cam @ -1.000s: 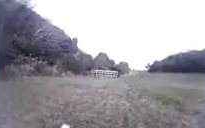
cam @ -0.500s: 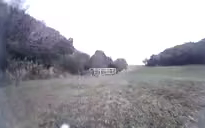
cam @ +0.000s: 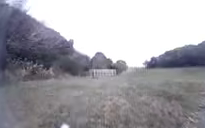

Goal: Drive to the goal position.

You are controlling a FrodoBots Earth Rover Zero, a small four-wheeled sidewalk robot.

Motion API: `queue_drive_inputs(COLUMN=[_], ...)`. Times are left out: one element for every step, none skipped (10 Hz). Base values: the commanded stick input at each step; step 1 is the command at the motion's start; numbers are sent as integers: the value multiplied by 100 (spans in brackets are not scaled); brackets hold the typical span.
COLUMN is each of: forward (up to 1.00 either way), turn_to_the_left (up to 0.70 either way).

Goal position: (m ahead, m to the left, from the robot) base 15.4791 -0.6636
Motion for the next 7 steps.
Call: queue_drive_inputs(forward=[70, 70, 70, 70, 70, 70, 70], turn_to_the_left=[-18, -18, -14, -8, -3, -6, -16])
